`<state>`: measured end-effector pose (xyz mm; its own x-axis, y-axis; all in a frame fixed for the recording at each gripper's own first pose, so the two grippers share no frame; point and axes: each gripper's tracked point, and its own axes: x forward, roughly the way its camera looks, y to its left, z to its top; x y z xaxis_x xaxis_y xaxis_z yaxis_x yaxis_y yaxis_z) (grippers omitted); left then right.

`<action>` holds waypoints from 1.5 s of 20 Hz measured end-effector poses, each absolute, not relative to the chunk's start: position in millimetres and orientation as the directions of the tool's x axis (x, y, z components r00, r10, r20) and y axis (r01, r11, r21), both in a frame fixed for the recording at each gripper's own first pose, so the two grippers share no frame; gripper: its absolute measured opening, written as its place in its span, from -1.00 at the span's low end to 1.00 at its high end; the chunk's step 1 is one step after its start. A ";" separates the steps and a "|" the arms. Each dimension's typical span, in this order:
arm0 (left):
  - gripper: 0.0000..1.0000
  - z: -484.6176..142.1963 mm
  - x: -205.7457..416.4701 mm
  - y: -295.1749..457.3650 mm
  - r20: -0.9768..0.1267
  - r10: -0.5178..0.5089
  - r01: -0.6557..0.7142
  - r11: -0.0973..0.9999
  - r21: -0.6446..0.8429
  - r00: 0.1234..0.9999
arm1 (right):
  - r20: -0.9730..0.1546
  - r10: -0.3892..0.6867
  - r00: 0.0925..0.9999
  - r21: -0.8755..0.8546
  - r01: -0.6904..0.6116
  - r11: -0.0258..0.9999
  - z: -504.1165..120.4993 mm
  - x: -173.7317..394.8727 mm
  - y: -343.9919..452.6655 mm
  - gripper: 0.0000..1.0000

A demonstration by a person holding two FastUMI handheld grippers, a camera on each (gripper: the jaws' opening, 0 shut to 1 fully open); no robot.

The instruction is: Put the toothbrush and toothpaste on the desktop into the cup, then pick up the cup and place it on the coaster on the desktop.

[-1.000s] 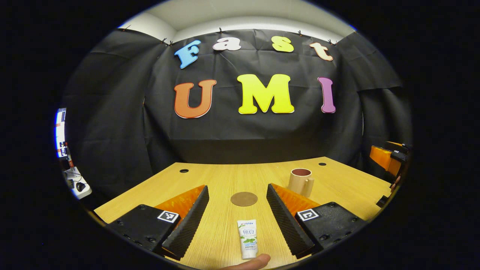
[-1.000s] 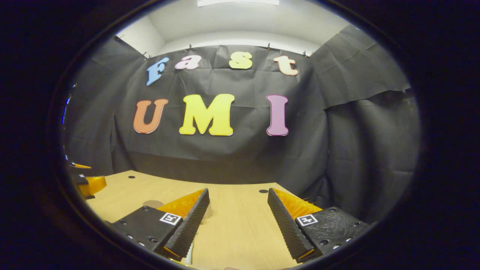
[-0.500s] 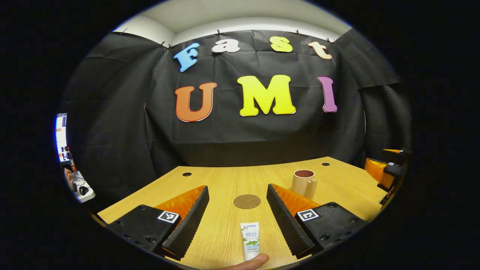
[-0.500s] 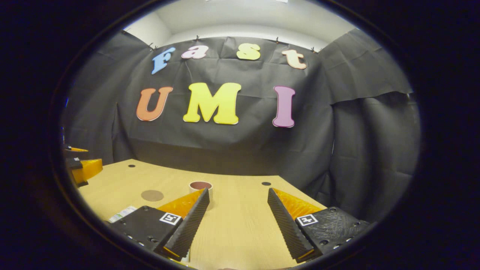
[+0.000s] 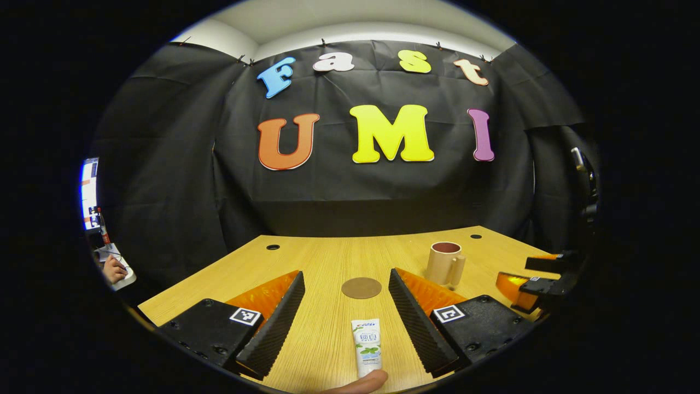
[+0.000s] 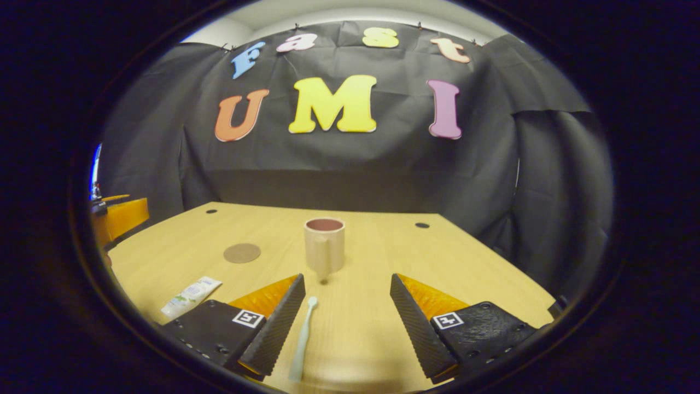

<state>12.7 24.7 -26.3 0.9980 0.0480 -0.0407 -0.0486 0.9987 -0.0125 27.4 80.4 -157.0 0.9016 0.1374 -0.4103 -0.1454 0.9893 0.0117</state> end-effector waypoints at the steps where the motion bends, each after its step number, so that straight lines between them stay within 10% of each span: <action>1: 0.96 -30.5 11.9 24.6 -0.054 0.046 -0.047 0.999 -0.014 0.997 | -0.458 0.150 0.876 0.024 -0.157 0.987 -171.7 27.4 88.6 0.99; 4: 0.96 -42.2 10.8 26.4 -0.088 0.041 -0.043 0.999 -0.022 0.995 | -0.565 0.192 0.802 0.071 -0.185 0.980 -204.3 23.8 107.0 0.81; 7: 0.96 -52.5 11.8 26.6 -0.118 0.033 -0.036 0.999 -0.030 0.992 | -0.617 0.205 0.760 0.080 -0.199 0.977 -218.9 22.7 116.6 0.17; 10: 0.97 -67.5 13.8 27.2 -0.169 0.020 -0.028 0.999 -0.047 0.985 | -0.653 0.207 0.729 0.105 -0.183 0.977 -228.5 22.4 122.3 0.11; 16: 0.97 -101.4 15.4 20.4 -0.278 -0.001 -0.020 0.997 -0.073 0.961 | -0.661 0.203 0.722 0.141 -0.147 0.979 -229.6 24.3 115.7 -0.89; 30: 0.92 -169.7 -2.0 -13.0 -0.580 -0.085 0.025 0.993 -0.112 0.810 | -0.487 0.296 0.822 0.188 -0.232 0.954 -178.3 6.0 101.9 -0.99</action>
